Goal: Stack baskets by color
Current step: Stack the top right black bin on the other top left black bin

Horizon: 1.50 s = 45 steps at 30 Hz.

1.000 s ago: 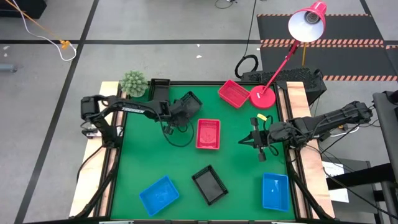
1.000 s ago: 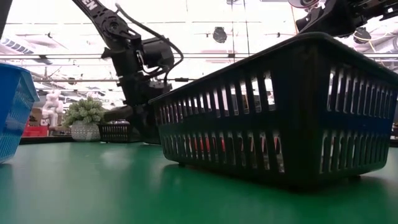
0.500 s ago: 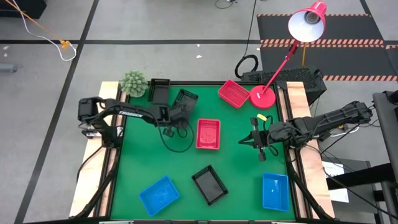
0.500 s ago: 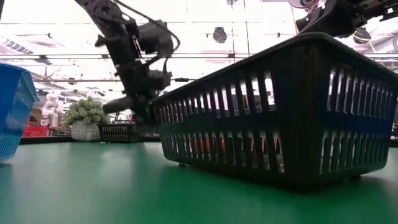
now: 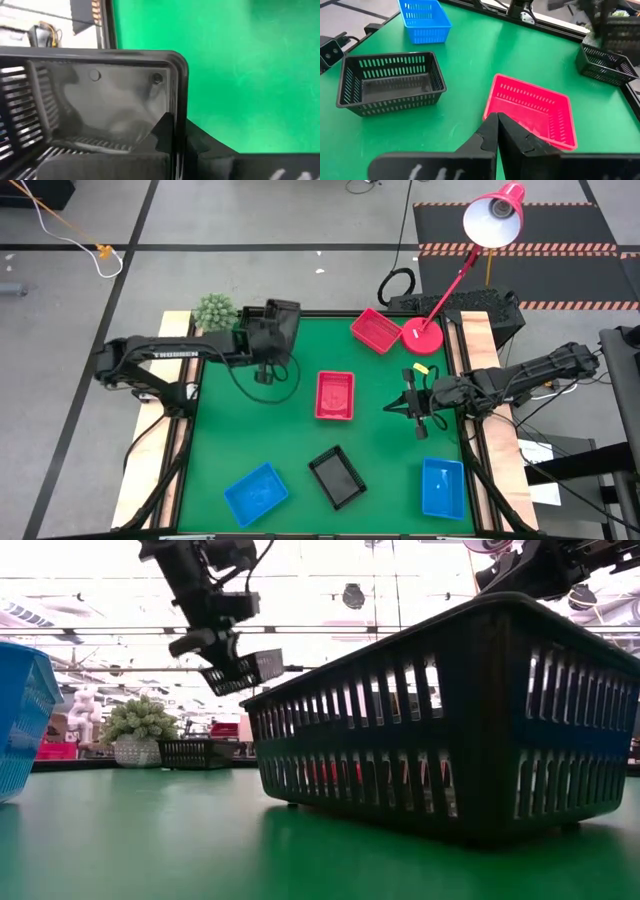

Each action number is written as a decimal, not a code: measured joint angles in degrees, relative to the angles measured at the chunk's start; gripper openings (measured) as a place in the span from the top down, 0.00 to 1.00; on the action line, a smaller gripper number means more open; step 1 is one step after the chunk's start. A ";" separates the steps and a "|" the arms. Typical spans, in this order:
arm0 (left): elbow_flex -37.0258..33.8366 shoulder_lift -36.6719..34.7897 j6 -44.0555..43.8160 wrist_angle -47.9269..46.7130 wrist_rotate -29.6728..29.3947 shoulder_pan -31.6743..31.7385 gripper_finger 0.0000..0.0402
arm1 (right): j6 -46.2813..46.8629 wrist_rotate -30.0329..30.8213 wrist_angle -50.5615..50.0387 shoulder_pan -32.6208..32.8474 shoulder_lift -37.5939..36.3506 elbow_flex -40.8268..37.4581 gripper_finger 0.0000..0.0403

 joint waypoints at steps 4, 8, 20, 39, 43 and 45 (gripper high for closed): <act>1.85 -1.88 1.48 -3.62 0.10 3.14 0.99 | -0.04 0.02 0.05 0.01 0.13 0.02 1.00; 1.84 -2.54 3.24 -6.25 1.27 7.82 0.98 | 0.02 0.04 -0.03 0.01 0.13 0.02 1.00; 1.12 -1.53 7.77 -8.94 9.62 19.73 0.96 | 0.04 0.02 -0.05 -0.01 0.11 0.02 1.00; 1.07 6.26 11.52 -9.11 13.81 24.23 0.97 | 0.00 0.01 -0.07 0.01 0.11 0.02 1.00; 1.07 7.27 11.50 -9.18 13.72 25.28 0.94 | 0.00 0.00 -0.08 0.01 0.11 0.02 1.00; 1.07 7.65 11.50 -9.22 13.72 25.81 0.95 | -0.02 0.00 -0.07 0.01 0.11 0.02 1.00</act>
